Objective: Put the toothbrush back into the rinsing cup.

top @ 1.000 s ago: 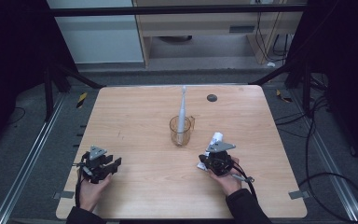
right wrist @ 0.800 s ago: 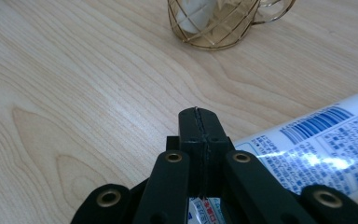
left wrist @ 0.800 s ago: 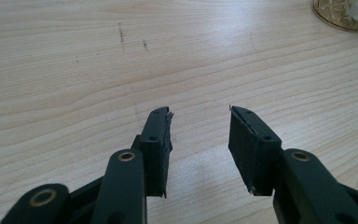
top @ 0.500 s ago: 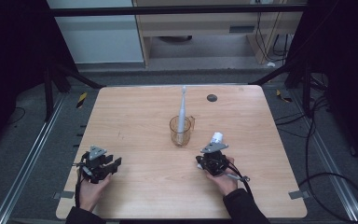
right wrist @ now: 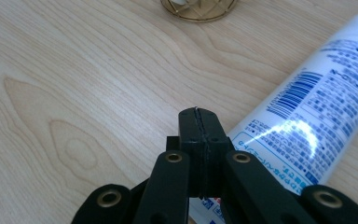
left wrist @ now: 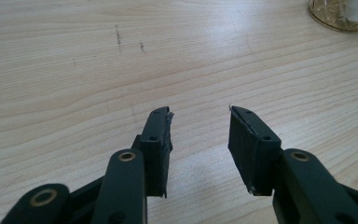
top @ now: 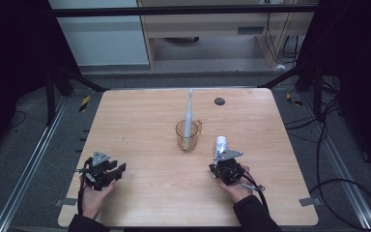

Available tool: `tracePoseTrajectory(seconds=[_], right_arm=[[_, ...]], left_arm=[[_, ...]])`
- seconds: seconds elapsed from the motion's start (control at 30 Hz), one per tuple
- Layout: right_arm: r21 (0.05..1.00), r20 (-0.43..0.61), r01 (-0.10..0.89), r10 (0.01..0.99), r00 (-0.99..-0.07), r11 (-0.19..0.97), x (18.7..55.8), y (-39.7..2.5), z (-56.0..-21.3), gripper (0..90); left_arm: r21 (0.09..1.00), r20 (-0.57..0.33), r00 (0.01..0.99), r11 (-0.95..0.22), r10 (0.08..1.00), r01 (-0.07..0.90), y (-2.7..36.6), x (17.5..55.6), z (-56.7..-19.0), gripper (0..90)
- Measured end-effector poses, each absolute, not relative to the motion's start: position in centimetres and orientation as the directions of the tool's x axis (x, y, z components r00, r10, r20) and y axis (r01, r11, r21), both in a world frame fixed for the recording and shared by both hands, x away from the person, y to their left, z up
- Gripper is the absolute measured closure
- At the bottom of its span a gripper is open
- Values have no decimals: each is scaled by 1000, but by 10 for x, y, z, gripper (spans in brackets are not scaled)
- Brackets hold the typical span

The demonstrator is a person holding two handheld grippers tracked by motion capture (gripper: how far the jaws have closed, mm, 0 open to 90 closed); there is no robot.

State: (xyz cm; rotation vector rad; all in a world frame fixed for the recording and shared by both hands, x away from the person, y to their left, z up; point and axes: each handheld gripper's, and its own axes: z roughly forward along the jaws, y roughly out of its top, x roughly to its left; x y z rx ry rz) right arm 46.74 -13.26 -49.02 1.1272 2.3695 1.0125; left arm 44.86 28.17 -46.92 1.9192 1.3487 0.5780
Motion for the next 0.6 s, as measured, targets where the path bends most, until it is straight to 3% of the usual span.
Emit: tracePoseTrajectory(seconds=[0.6], right_arm=[[704,32,600,827,-561,380,459,-167,-488,900]], left_arm=[[762,-43,356,-199,934,616,282,448,-469,587]])
